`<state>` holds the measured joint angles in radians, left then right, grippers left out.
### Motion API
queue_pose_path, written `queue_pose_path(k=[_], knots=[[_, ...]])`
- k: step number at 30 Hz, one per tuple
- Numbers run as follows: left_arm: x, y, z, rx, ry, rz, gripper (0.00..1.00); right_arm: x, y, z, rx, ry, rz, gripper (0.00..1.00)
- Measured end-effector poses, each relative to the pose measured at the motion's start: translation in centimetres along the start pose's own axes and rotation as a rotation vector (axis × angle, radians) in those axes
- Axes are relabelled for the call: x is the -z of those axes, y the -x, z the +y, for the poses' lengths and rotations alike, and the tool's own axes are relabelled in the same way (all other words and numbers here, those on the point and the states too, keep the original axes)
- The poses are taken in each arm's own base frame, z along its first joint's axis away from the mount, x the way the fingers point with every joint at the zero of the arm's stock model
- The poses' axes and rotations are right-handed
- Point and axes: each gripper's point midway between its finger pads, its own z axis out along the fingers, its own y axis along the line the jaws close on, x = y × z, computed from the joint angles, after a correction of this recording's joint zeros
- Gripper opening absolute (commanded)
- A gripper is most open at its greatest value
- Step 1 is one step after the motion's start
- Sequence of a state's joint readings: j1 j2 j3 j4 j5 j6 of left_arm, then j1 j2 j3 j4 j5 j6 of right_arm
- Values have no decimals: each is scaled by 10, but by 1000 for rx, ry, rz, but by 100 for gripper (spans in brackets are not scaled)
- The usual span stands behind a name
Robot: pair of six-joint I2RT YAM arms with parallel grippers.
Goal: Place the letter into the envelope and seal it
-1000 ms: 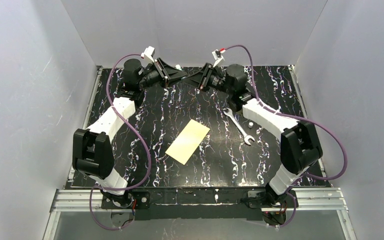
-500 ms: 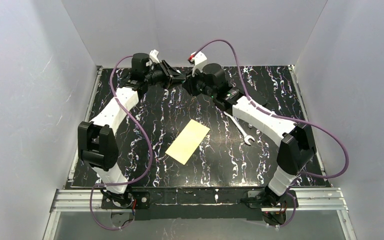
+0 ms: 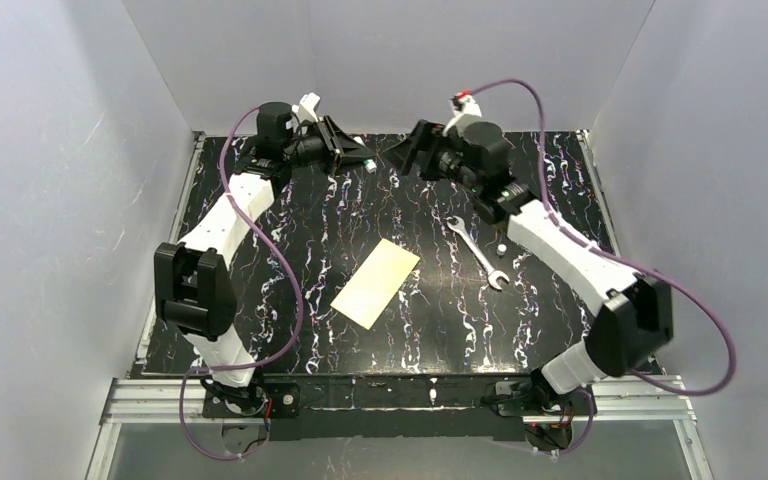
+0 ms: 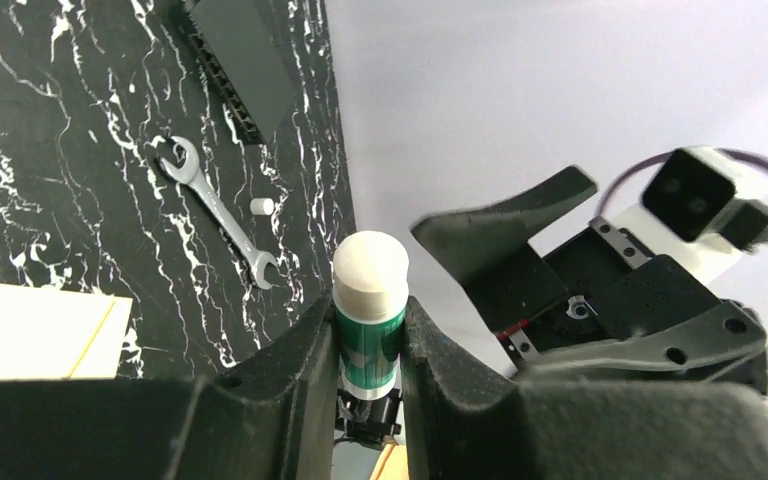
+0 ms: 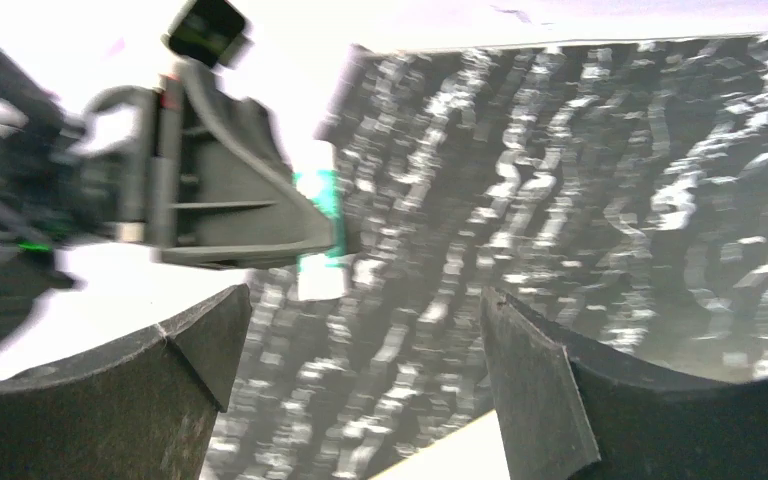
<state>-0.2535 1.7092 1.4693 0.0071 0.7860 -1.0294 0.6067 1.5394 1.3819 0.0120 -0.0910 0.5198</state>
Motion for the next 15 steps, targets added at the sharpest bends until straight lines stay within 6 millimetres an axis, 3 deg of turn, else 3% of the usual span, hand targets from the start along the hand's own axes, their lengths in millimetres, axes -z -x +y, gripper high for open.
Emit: queue_pose_path(k=[4,7,15], knots=[[6,1,-10,-23,-38,6,0,26,15,29,-317,136,-117,92],[9,0,-20,-28,-62,8,0,26,13,45,-512,234,-120,88],[23,-2,-54,-50,-144,1,0,18,14,61,-753,335,-96,55]])
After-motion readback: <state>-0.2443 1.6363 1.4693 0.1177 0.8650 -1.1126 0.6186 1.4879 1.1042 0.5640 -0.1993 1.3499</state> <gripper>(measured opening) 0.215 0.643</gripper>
